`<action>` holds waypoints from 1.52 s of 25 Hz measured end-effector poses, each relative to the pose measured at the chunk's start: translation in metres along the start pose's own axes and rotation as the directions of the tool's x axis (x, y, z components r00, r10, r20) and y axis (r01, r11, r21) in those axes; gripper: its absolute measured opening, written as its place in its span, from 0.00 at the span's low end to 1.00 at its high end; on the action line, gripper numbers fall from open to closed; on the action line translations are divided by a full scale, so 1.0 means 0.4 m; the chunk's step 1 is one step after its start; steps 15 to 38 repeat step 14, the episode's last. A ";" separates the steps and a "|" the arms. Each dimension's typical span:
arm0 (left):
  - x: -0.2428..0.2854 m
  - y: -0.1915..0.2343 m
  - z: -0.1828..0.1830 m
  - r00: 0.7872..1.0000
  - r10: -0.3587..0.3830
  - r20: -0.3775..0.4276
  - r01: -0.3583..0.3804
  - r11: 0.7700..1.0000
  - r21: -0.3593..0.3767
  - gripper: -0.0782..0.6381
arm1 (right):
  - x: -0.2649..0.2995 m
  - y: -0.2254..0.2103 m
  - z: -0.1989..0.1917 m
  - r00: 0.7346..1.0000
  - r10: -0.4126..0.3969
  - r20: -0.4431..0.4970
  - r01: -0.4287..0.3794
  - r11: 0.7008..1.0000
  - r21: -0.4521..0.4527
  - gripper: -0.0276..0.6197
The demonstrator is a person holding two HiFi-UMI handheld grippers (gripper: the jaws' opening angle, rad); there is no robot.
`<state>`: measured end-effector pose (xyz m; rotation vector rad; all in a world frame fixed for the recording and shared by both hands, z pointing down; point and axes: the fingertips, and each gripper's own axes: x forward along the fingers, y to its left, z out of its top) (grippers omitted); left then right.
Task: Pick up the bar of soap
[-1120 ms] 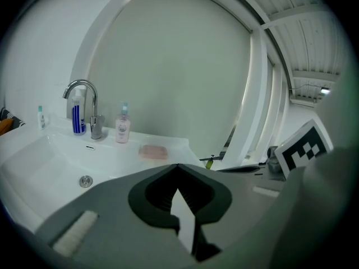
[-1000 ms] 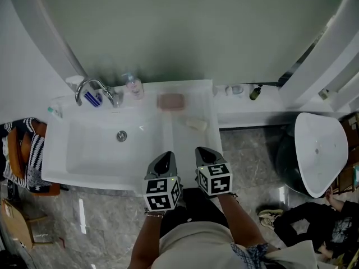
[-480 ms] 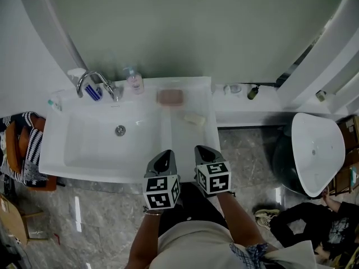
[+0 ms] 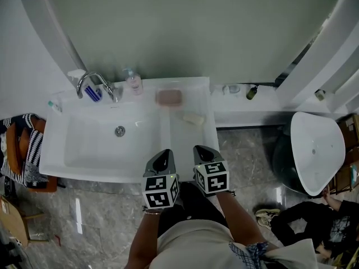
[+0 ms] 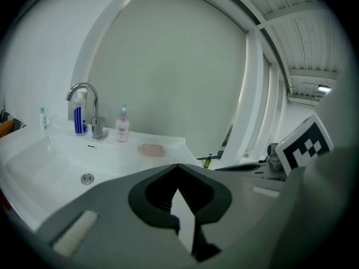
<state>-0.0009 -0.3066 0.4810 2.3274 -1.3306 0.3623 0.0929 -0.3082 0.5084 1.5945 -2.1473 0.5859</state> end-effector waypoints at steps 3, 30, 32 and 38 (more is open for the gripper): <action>0.003 -0.001 -0.006 1.000 -0.003 -0.006 0.003 1.000 0.000 0.12 | 0.001 0.001 -0.009 1.000 -0.003 -0.006 0.003 1.000 -0.001 0.06; 0.011 0.003 -0.025 1.000 -0.008 -0.026 0.008 1.000 -0.002 0.12 | -0.007 -0.008 -0.020 1.000 -0.022 -0.009 0.022 1.000 0.008 0.06; 0.011 0.003 -0.025 1.000 -0.008 -0.026 0.008 1.000 -0.002 0.12 | -0.007 -0.008 -0.020 1.000 -0.022 -0.009 0.022 1.000 0.008 0.06; 0.011 0.003 -0.025 1.000 -0.008 -0.026 0.008 1.000 -0.002 0.12 | -0.007 -0.008 -0.020 1.000 -0.022 -0.009 0.022 1.000 0.008 0.06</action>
